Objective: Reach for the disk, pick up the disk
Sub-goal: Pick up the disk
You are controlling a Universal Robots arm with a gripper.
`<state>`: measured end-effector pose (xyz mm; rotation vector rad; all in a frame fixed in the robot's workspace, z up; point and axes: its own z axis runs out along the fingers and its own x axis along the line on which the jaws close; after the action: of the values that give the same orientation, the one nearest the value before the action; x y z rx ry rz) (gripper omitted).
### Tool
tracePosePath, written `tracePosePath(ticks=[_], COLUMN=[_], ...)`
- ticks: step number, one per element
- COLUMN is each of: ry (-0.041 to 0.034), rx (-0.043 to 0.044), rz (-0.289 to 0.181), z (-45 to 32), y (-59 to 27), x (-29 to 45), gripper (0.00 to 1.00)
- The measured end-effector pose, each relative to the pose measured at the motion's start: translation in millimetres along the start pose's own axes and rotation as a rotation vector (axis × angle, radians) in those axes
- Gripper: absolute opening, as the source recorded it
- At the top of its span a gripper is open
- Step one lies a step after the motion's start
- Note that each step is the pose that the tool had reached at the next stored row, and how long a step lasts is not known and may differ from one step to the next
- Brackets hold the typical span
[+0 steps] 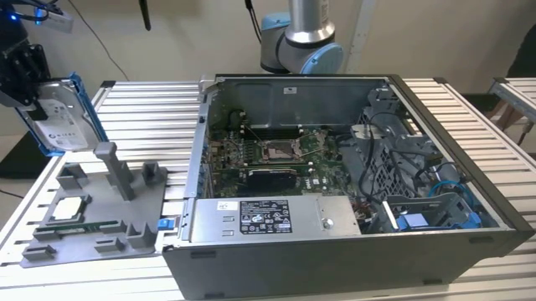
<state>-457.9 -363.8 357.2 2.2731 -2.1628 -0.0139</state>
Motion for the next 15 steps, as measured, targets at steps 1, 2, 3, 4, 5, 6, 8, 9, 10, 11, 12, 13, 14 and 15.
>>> tracePosePath(ticks=[1, 2, 3, 4, 5, 6, 8, 9, 10, 11, 12, 13, 14, 15], ry=[0.0, 0.0, 0.0, 0.0, 0.0, -0.0001, 0.0, -0.0001, 0.0, 0.0, 0.0, 0.0, 0.0, -0.0001], rx=[0.0001, 0.0001, 0.0001, 0.0, 0.0001, 0.0001, 0.0001, 0.0001, 0.0001, 0.0, 0.0001, 0.0001, 0.0001, 0.0002], rz=[0.0, 0.0, 0.0, 0.0, 0.0, 0.0, 0.0, 0.0, 0.0, 0.0, 0.0, 0.0, 0.0, 0.0], z=[-1.4, -3.1, -4.9, -6.7, -8.4, -9.9, -13.6, -14.9, -16.5, -18.1, -19.6, -21.0, -22.5, -23.8], y=[0.0, 0.0, 0.1, 0.1, 0.1, 0.1, 0.1, 0.1, 0.2, 0.2, 0.2, 0.2, 0.2, 0.2], x=[0.0, 0.0, 0.0, 0.0, 0.0, -0.1, -0.1, -0.1, -0.1, -0.1, -0.1, -0.1, -0.1, -0.1], gripper=[0.0, 0.0, 0.0, 0.0, 0.0, 0.0, 0.0, 0.0, 0.0, 0.0, 0.0, 0.0, 0.0, 0.0])
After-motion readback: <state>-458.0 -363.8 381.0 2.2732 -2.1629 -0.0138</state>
